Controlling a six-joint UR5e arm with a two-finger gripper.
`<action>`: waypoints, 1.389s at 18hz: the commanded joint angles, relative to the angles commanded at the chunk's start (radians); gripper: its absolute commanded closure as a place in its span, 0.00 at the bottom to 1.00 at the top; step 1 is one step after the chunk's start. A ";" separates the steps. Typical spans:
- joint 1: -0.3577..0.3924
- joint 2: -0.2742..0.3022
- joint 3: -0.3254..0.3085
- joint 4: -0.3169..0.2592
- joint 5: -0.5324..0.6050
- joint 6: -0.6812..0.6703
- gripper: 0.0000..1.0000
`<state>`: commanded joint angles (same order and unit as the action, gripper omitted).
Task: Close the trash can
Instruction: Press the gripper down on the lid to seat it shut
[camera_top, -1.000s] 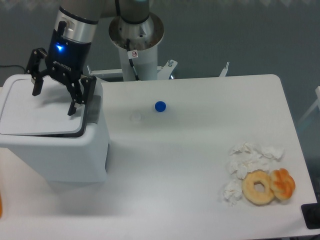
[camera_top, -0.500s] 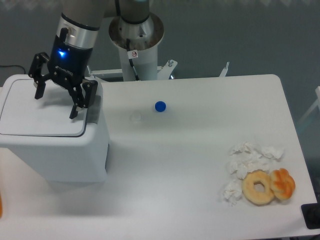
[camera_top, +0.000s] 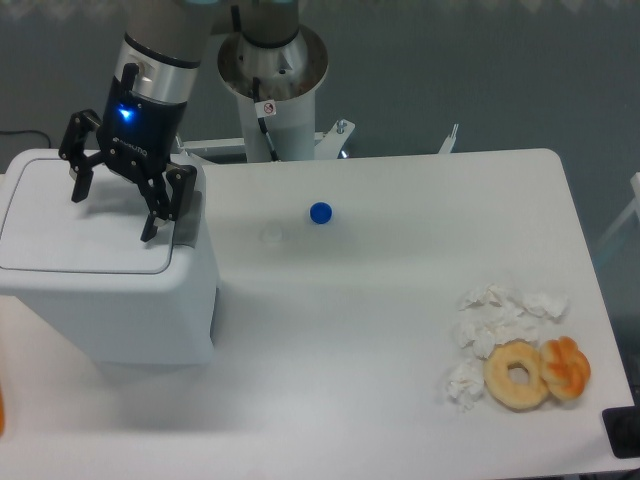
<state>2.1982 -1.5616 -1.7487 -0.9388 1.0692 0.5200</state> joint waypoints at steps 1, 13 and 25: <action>0.000 0.000 0.000 0.000 0.000 0.000 0.00; 0.002 0.015 -0.035 0.000 0.008 0.037 0.00; 0.034 0.046 0.006 -0.008 -0.031 -0.006 0.00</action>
<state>2.2318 -1.5156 -1.7427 -0.9465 1.0385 0.5139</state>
